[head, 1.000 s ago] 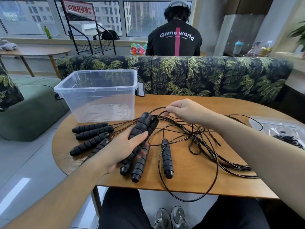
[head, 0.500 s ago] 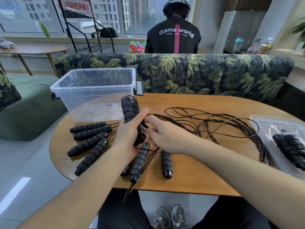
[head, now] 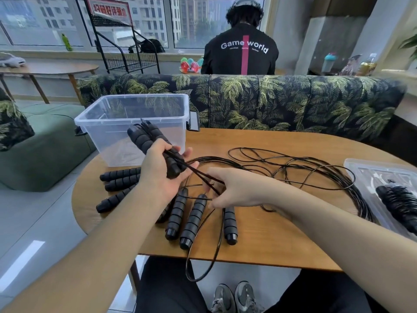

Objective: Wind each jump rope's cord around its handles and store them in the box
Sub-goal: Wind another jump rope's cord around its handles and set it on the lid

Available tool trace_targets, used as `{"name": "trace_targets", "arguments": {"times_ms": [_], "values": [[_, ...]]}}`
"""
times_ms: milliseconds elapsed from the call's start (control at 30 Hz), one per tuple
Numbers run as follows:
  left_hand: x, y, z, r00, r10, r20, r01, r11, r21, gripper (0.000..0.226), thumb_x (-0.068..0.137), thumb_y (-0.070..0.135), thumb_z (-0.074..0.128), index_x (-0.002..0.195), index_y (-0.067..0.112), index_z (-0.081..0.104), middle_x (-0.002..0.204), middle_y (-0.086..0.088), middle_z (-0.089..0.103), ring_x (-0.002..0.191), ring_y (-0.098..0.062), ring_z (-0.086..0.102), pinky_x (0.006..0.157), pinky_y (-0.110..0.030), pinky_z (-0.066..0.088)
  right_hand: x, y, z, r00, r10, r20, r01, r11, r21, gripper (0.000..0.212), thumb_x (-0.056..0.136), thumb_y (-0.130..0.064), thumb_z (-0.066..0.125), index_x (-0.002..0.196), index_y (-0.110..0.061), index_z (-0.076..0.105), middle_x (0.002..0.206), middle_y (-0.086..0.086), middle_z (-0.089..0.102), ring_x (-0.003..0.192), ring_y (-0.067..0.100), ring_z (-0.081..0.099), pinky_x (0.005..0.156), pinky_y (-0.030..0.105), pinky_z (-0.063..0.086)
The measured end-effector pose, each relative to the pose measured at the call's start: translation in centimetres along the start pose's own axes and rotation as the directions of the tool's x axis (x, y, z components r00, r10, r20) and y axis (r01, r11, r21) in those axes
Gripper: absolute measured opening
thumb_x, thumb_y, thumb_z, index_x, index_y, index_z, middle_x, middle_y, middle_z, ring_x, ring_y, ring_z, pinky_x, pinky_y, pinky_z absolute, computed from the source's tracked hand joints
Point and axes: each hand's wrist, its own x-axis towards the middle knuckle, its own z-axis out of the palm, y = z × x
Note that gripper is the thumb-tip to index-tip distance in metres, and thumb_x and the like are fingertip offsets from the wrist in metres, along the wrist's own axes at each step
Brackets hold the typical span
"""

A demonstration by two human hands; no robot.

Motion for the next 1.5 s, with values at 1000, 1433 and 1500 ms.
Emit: {"name": "trace_targets", "arguments": {"times_ms": [1000,1433,1500], "values": [[-4.5,0.8,-1.1,0.662,-0.661,0.354,-0.251,0.25,0.935,0.037,0.085,0.003,0.067,0.117,0.011,0.052,0.103,-0.008,0.063,0.085,-0.017,0.069,0.082,-0.036,0.058,1.7,4.6,-2.0,0.992,-0.108,-0.067,0.044,0.785,-0.618,0.013,0.094,-0.036,0.057,0.088,-0.024,0.059,0.086,-0.008,0.062,0.087,0.018,0.058,0.089,0.034,0.046],[-4.3,0.8,-1.3,0.817,-0.417,0.399,0.029,0.72,0.693,0.041,0.078,0.004,0.056,0.119,0.003,0.055,0.11,-0.027,0.072,0.108,-0.045,0.066,0.089,-0.047,0.058,-0.4,7.1,-2.6,0.996,0.047,-0.075,-0.075,0.899,-0.431,0.02,0.096,-0.026,0.062,0.111,-0.039,0.065,0.082,-0.018,0.054,0.071,-0.006,0.048,0.062,0.014,0.038],[-3.5,0.9,-1.4,0.877,-0.323,0.357,0.029,0.776,0.63,0.02,0.089,0.002,0.049,0.107,-0.003,0.057,0.095,-0.019,0.074,0.1,-0.042,0.07,0.092,-0.054,0.057,-0.6,7.1,-2.6,0.998,0.055,-0.04,-0.066,0.902,-0.427,0.029,0.097,-0.026,0.061,0.123,-0.039,0.064,0.092,-0.013,0.06,0.078,-0.001,0.056,0.072,0.02,0.048]]}}
